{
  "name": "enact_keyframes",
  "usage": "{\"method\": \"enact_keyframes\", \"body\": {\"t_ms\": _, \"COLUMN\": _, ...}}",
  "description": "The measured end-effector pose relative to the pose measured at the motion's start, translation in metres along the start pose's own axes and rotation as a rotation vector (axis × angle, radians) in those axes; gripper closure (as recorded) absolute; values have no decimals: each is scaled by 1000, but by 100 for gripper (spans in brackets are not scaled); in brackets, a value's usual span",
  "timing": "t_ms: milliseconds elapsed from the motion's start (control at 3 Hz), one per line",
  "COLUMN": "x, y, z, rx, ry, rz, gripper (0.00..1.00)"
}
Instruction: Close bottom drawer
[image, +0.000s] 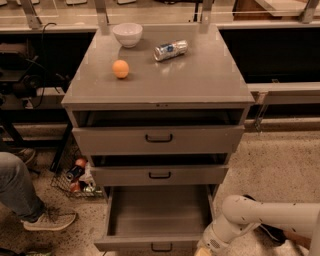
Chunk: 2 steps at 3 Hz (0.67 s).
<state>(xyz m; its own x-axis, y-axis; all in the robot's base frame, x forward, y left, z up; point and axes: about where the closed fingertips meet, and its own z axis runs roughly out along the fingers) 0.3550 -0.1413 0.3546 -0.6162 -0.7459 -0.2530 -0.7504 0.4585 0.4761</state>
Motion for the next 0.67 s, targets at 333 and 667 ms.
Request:
{"method": "enact_keyframes", "body": {"t_ms": 333, "x": -1, "y": 2, "z": -4, "rx": 3, "ry": 2, "rz": -4, "gripper": 54}}
{"method": "enact_keyframes", "body": {"t_ms": 667, "x": 0, "y": 3, "z": -2, "rx": 0, "ry": 3, "rz": -4, "gripper": 78}}
